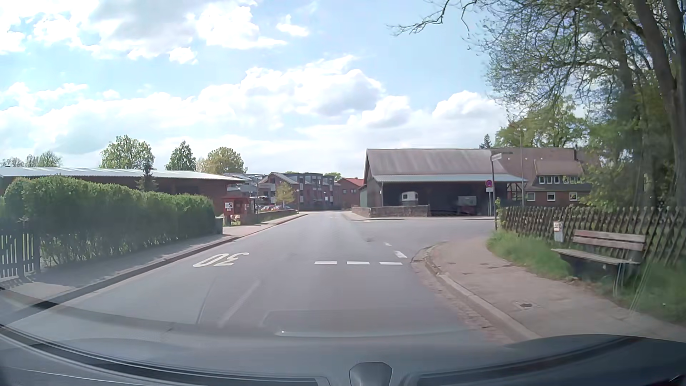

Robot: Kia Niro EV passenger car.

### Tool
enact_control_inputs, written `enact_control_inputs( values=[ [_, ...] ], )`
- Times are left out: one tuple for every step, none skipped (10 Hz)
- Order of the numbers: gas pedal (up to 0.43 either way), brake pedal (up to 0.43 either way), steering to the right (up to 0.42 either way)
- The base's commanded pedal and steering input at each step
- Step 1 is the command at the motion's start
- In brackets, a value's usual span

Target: Follow the waypoints while adhering to traffic rules and regulations

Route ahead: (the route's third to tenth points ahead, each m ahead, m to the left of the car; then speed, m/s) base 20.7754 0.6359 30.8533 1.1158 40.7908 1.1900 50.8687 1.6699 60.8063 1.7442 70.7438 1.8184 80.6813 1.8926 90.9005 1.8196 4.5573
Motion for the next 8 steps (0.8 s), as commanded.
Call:
enact_control_inputs(
  values=[
    [0.0,0.0,-0.001],
    [0.0,0.0,-0.001],
    [0.0,0.0,-0.001],
    [0.0,0.0,-0.001],
    [0.02,0.0,-0.001],
    [0.079,0.0,-0.001],
    [0.118,0.0,-0.001],
    [0.13,0.0,-0.001]
  ],
)
